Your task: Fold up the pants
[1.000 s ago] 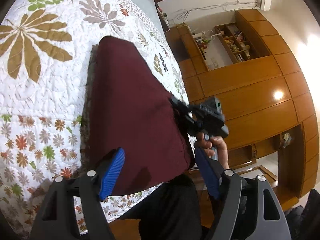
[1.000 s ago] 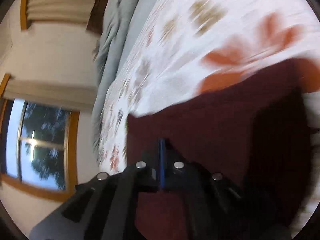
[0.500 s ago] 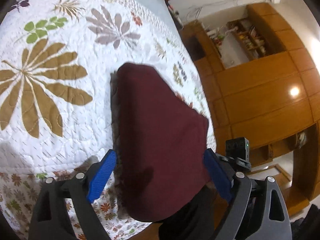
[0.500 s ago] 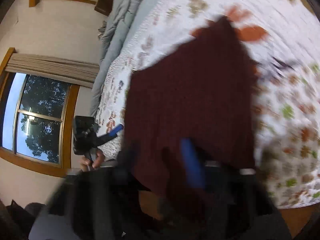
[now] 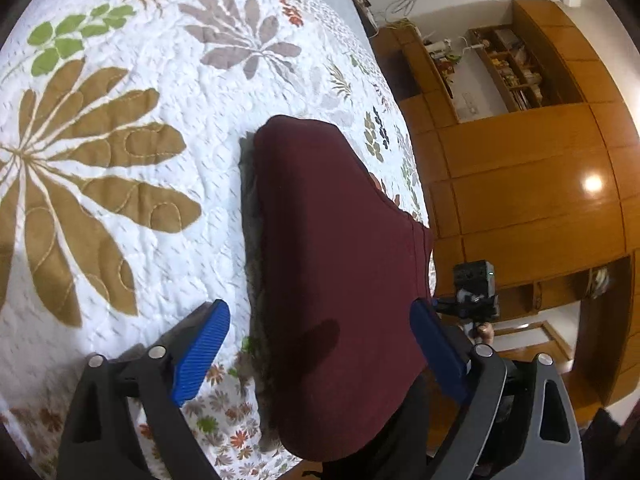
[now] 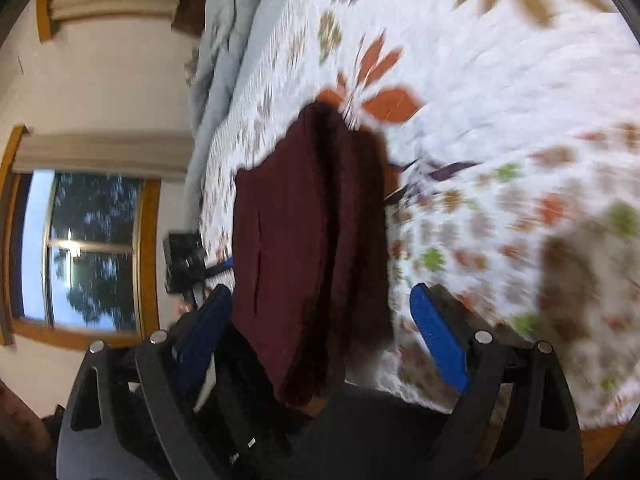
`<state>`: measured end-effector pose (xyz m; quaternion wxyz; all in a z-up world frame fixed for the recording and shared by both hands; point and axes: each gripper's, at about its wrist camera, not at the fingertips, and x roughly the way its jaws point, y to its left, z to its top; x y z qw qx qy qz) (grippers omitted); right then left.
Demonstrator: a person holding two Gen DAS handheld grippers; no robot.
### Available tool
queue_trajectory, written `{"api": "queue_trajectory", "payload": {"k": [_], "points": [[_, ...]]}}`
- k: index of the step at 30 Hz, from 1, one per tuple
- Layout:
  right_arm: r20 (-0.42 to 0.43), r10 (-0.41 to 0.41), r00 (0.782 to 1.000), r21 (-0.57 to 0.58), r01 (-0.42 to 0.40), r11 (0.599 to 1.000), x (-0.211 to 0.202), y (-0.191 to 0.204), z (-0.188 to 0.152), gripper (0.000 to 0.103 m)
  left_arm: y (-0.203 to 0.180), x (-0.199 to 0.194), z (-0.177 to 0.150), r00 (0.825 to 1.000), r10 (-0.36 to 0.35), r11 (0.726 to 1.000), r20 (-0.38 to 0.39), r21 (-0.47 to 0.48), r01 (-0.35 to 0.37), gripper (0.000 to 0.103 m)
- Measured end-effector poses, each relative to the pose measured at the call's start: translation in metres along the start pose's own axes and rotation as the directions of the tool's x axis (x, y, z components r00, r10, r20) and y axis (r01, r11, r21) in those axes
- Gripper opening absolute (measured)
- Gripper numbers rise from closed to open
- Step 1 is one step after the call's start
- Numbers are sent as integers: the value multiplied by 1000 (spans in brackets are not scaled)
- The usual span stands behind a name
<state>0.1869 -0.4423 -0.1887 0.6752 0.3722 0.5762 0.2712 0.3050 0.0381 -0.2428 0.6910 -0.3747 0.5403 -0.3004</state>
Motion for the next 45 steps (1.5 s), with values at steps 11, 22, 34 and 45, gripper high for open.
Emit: {"api": "queue_trajectory", "payload": {"k": [11,22,34,45], "points": [[-145,-84,986,-56,77,995,52,27,12,98,-6,23,-1,991,-60,998,-122,4,61,95],[-160,-50,986,-35,45,998,69,23,25,97,-8,54,1,977,-79,997,-200,-39,73,99],[-154,-66,986,-84,53,995,91,49,22,61,-18,66,-6,974,49,999,-220,-2,-51,56],[-86,-65,994,-146,52,988,78,87,14,45,-40,41,-8,991,6,999,-136,46,0,36]]}}
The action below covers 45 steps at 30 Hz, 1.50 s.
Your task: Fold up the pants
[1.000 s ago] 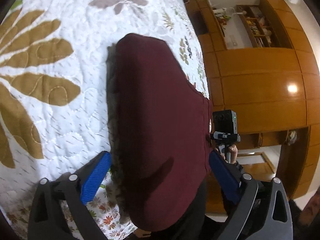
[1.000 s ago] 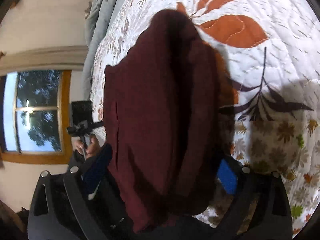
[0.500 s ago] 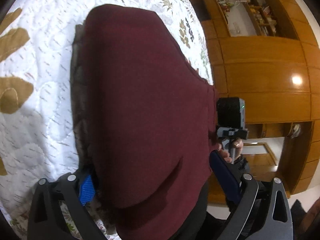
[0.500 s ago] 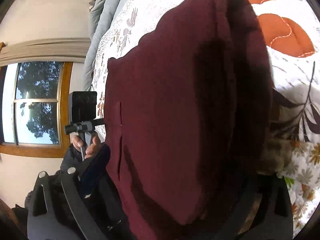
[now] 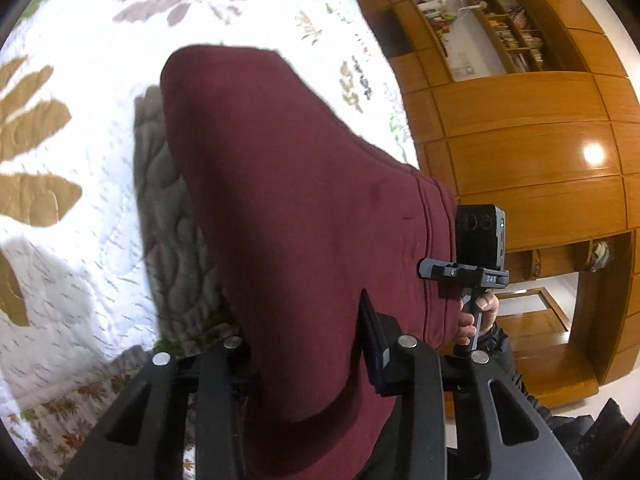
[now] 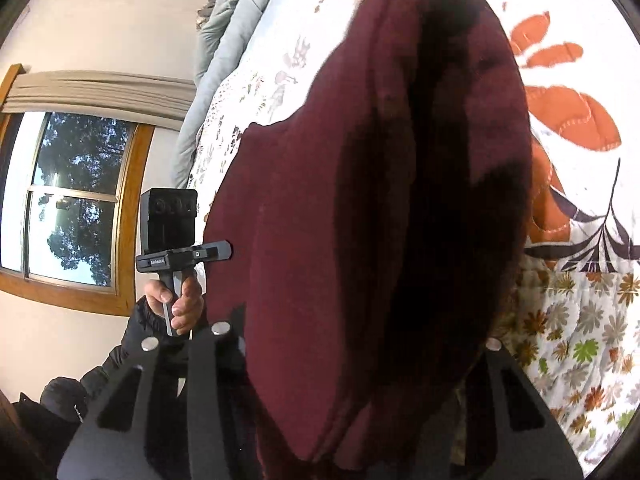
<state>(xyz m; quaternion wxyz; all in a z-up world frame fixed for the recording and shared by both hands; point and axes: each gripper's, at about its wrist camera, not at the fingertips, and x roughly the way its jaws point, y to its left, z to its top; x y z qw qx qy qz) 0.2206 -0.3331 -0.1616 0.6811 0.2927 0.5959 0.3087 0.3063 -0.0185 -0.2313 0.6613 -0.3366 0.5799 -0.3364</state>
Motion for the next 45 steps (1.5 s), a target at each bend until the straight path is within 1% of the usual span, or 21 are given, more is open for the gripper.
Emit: {"api": "queue_trajectory", "payload": {"k": [5,8,12,17,21,25,27,29,30,31,32,33,34,36,37,38,39,41,43,44,45], "points": [[2,-10,1000,-50,10,999,2,31,15,45,-20,-27,7,999,-5,999,51,48,2,35],[1,-13,1000,-92,13,996,10,54,39,45,-21,-58,18,995,8,998,103,57,-13,35],[-9,-8,1000,-159,6,987,37,90,84,45,-8,-105,41,984,30,998,174,45,-38,35],[-45,-19,999,-194,10,981,97,121,158,45,36,-151,85,973,60,998,222,-2,-61,35],[-79,-44,996,-191,28,981,154,121,209,45,87,-166,116,969,84,995,233,-74,-68,35],[-113,-69,991,-156,51,987,203,104,232,48,140,-162,127,969,117,983,216,-164,-82,36],[-115,-85,990,-111,72,991,212,84,241,63,152,-158,124,972,108,981,210,-180,-70,39],[-125,-81,989,-83,70,994,214,71,242,64,155,-158,119,974,88,982,210,-181,-49,44],[-123,-73,990,-86,62,994,213,71,239,66,155,-162,117,973,87,982,214,-182,-48,50],[-111,-74,991,-92,64,994,208,73,234,68,153,-173,112,966,116,980,229,-185,-74,58],[-95,-84,992,-97,75,992,200,74,231,71,150,-187,110,953,176,973,248,-188,-131,62],[-51,-101,994,-107,95,990,183,77,229,71,147,-203,110,933,230,965,275,-185,-183,67],[-12,-131,991,-107,129,986,170,78,228,72,137,-226,108,901,270,960,339,-164,-226,70],[122,-218,968,-116,232,966,135,80,234,71,120,-250,111,872,248,969,422,-123,-215,75],[211,-196,958,-127,225,966,119,88,238,70,109,-253,120,870,216,976,442,-101,-191,75],[241,-121,963,-132,156,979,115,99,241,70,101,-252,125,873,179,984,455,-69,-165,76],[236,-45,971,-148,82,986,122,113,246,69,93,-247,131,877,143,989,459,-32,-144,77],[199,17,980,-168,17,986,144,127,254,68,88,-219,152,903,66,997,424,-1,-73,77],[147,44,988,-142,-23,990,181,129,260,65,101,-194,172,913,58,997,404,-62,-36,77],[133,50,990,-95,-37,995,195,120,264,55,112,-185,179,915,74,993,396,-110,-32,76],[134,54,990,-47,-48,998,205,100,263,35,126,-176,183,915,98,986,391,-166,-34,75]]}}
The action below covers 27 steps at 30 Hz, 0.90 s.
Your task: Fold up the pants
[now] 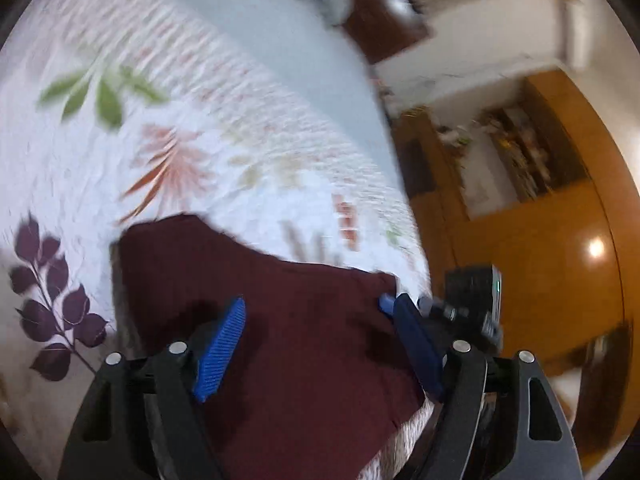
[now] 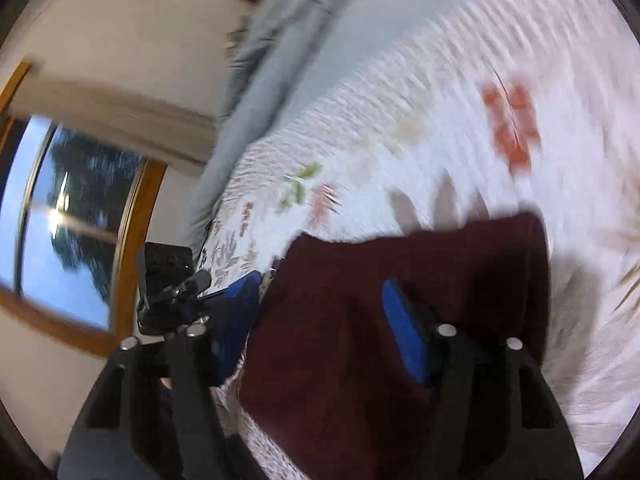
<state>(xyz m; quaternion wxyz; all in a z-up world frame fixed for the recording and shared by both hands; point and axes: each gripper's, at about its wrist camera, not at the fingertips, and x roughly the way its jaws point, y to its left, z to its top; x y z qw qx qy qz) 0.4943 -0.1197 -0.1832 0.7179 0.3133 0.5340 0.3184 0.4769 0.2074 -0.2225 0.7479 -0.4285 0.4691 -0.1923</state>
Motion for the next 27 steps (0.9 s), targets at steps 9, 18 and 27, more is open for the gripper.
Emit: {"api": "queue_trajectory", "payload": {"k": [9,18,27], "points": [[41,47,998,-18,-47,999,-45,-17,-28,43,12,-31,-25,994,-58,996,94,-63,64,68],[-113,89,990,-77,-98,992,-15,-23,-99,0,3,-35,-144,991,-130,991,46,39,128,69],[32,54,998,-79,-51,996,-56,0,-114,78,-14,-71,-151,991,-100,995,92,41,96,96]]}}
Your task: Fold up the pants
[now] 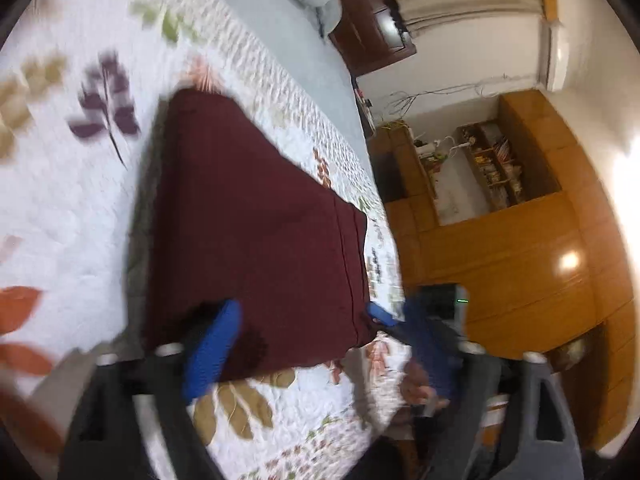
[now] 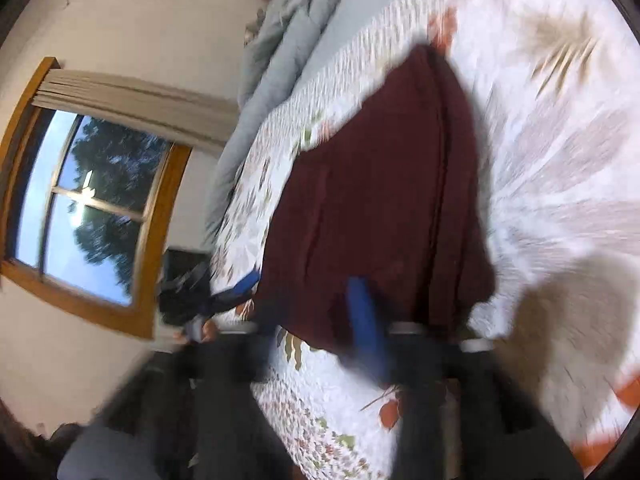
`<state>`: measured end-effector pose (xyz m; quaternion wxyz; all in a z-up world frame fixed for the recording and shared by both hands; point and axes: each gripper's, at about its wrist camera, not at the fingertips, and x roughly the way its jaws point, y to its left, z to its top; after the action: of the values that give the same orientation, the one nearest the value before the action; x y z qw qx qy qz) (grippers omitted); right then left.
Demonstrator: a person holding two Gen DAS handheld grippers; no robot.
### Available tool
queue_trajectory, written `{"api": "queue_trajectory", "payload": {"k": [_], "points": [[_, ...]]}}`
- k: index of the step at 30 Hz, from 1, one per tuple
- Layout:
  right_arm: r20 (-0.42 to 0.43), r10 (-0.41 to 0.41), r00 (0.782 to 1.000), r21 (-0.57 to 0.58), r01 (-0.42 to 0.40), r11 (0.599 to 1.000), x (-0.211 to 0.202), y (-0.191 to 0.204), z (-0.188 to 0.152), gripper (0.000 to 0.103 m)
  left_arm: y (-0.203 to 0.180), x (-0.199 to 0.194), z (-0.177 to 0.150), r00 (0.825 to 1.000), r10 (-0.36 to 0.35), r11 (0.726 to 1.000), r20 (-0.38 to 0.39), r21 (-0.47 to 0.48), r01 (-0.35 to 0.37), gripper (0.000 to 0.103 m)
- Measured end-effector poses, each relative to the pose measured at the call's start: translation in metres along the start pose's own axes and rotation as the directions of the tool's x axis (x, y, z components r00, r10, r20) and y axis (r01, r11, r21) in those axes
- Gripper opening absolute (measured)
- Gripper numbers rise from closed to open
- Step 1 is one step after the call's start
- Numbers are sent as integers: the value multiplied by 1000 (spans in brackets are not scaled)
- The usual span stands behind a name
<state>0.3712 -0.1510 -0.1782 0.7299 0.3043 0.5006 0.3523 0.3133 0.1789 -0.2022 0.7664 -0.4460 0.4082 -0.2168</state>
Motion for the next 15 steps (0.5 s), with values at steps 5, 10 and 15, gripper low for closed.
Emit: {"api": "queue_trajectory", "payload": {"k": [5,10,15], "points": [[148,-251,957,-44,260,965,-44,53,-45,97,-66,-56,-48,915,372,896,160,198,-398,99],[237,-564,791,72,565,822,-66,102,-131,100,-145,-85,-131,743,559,665,369,335,-667,99],[400,-677,618,-114,766,632,-69,176,-225,100,-193,-108,-205,637,642,576,427,280,-768,99]]}}
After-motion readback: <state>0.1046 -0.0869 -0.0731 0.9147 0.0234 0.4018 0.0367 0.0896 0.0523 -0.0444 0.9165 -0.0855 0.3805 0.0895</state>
